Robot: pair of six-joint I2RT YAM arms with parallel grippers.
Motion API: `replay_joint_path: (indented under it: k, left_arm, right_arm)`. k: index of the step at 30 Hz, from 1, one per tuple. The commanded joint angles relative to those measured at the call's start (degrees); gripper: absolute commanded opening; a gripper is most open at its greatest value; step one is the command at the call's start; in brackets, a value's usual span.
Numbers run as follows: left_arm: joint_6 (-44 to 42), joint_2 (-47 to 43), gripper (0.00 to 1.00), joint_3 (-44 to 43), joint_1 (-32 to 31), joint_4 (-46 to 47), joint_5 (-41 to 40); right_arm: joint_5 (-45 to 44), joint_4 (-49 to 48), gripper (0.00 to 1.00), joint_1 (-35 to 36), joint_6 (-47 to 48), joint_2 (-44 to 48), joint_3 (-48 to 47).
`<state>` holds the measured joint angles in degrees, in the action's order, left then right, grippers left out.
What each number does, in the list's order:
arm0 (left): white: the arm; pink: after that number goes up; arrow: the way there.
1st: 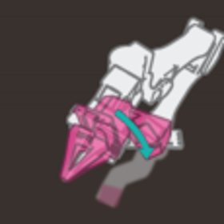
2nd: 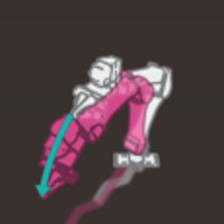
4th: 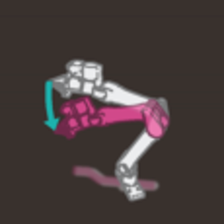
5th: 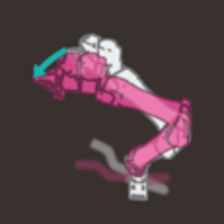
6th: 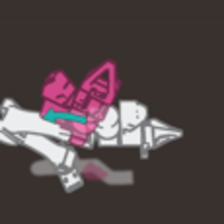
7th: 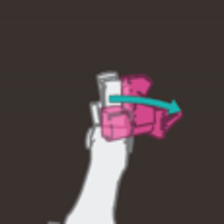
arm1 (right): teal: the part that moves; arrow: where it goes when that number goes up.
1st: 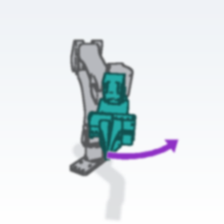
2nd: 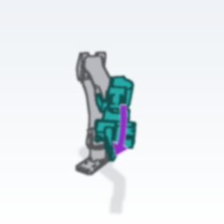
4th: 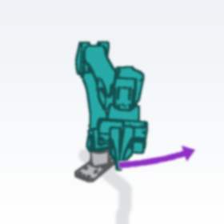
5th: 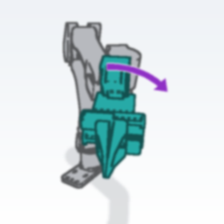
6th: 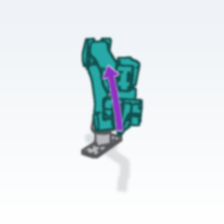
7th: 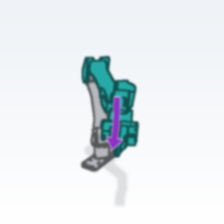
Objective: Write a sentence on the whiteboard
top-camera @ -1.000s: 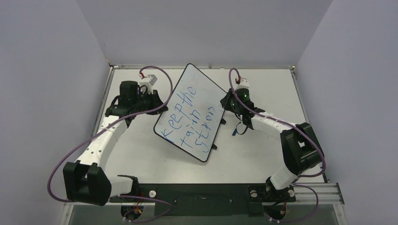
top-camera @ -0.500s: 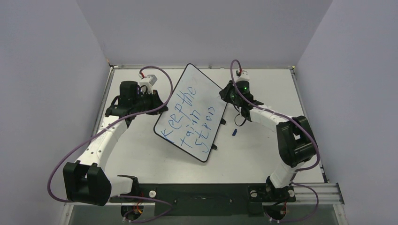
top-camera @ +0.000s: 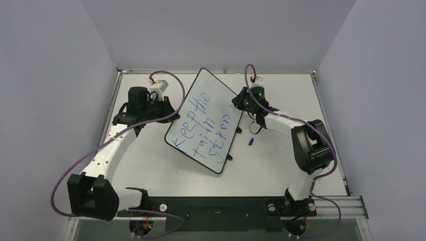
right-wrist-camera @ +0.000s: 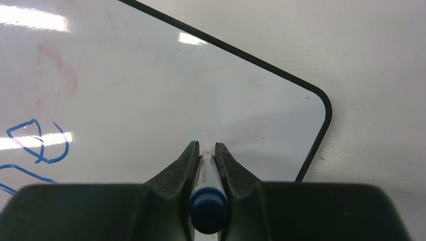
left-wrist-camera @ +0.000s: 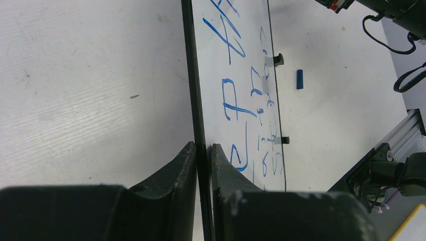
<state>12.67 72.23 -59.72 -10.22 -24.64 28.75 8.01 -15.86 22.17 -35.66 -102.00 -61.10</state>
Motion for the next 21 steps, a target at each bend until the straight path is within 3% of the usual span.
replay_joint_path:
  k: [1, 21]
  left_arm:
    - [-2.4, -1.3, 0.0, 0.0, -1.5, 0.1, 2.1]
    - [-2.5, -1.4, 0.0, 0.0, -1.5, 0.1, 2.1]
  right_arm:
    - [1.2, -3.5, 0.0, 0.5, -0.6, -0.3, -2.4]
    - [1.9, -3.4, 0.0, 2.1, 0.3, 3.2, 4.2]
